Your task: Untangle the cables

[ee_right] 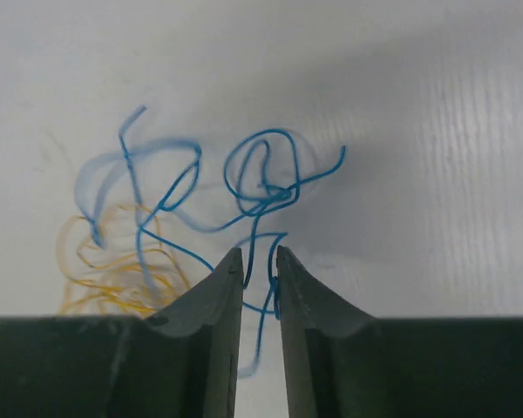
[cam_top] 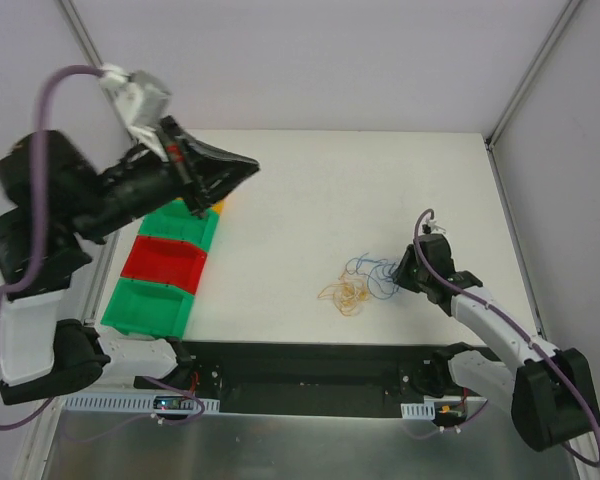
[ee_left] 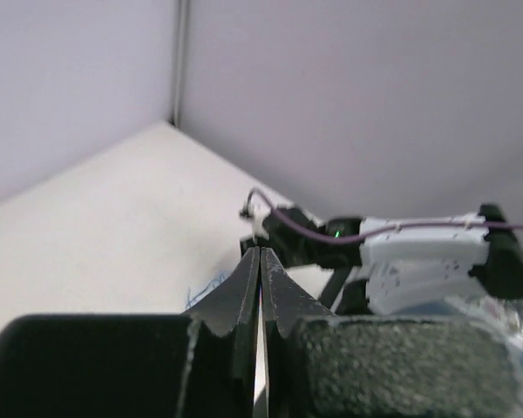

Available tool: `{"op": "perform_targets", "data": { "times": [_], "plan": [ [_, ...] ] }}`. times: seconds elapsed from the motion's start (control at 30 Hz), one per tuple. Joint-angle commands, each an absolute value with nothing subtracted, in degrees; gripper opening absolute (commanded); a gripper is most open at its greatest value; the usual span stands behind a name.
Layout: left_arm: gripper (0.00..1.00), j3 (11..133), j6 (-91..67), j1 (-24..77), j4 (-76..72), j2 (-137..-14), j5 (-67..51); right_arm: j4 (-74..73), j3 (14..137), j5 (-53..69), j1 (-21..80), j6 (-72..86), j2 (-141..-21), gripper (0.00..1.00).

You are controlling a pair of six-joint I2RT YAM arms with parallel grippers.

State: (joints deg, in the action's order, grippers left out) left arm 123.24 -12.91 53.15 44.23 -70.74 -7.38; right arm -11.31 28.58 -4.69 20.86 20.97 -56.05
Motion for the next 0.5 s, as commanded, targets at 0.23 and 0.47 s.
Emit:
{"op": "perform_targets", "data": {
  "times": [0.23, 0.47],
  "plan": [
    [0.0, 116.04, -17.22, 52.91, 44.74, -68.55, 0.1, -9.93, 28.21, 2.19, 18.99, 13.72, -58.98, 0.33],
    [0.63, 88.8, -21.7, 52.82, 33.51, -70.3, -11.32, -14.49, 27.68, 3.52, 18.98, 14.59, -49.24, 0.33]
  ]
}}
